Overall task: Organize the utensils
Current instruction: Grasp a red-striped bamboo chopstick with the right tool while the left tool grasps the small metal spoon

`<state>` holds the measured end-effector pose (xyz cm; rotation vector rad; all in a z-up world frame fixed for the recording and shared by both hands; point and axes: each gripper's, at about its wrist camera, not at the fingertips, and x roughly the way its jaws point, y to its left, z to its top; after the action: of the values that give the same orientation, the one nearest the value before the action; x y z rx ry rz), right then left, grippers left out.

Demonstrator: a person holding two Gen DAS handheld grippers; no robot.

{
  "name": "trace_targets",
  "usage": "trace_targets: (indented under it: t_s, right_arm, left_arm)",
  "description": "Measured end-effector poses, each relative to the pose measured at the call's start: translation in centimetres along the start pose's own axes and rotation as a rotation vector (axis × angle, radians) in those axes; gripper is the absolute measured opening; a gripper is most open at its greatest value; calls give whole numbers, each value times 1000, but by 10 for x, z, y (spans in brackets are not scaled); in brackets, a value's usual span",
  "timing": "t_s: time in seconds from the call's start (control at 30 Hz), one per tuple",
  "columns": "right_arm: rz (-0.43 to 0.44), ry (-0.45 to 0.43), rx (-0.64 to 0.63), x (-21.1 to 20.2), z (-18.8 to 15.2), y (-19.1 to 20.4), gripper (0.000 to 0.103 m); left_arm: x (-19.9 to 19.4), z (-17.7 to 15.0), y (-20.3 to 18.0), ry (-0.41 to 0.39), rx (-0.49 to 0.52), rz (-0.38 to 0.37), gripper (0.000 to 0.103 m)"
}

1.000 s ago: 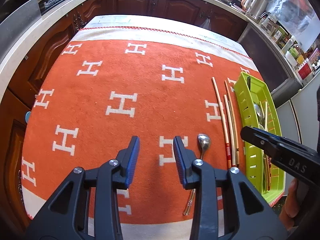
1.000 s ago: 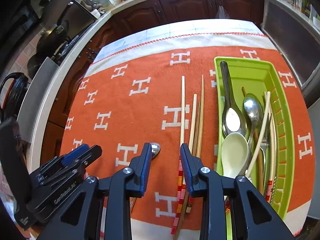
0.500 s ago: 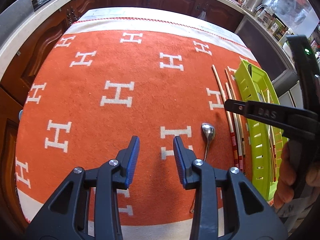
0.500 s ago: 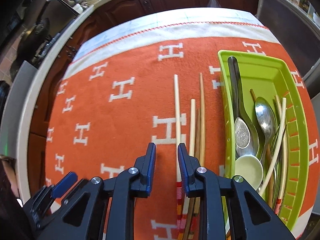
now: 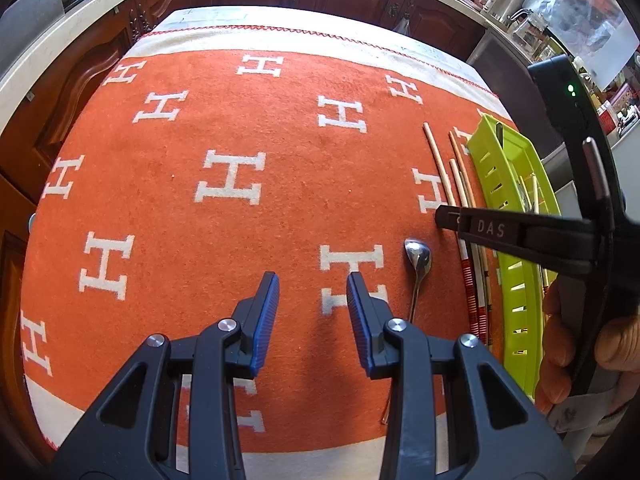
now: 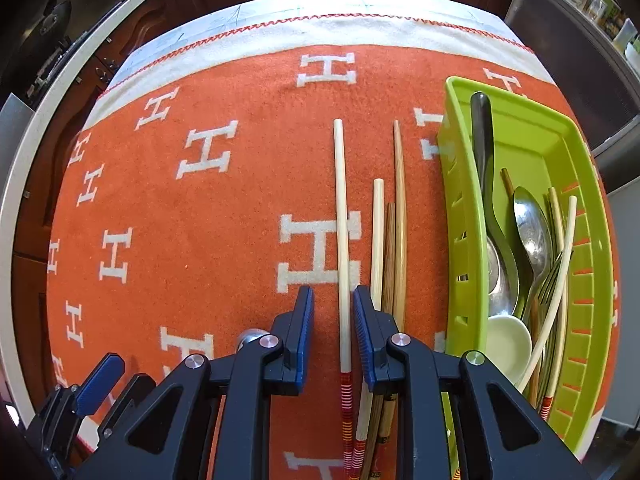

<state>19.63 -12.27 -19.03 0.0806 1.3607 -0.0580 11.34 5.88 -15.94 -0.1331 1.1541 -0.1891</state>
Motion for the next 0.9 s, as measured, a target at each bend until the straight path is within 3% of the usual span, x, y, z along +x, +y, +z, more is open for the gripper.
trace_targets:
  t_s: [0.17,0.33,0.53,0.73,0.9]
  right_arm:
    - [-7,-30,-39,-1,-12,14,13]
    - [-35,-124,-99,-3,-30,24,5]
    - [104,-130,-24,-15,-38,4,5]
    - [219,-163,1,-46,-51,-19,5]
    - [292,-206,32,-74,-61,-43,5]
  left_arm:
    - [-1,-1,0,-1,8,-8,31]
    - [-1,-5,-7,4,24,-41,31]
    - [-2,-4,-16,8,28,-101,36]
    - [17,0,-25,69,-16,-187,36]
    - [31,5,-39,87,-23,-168,36]
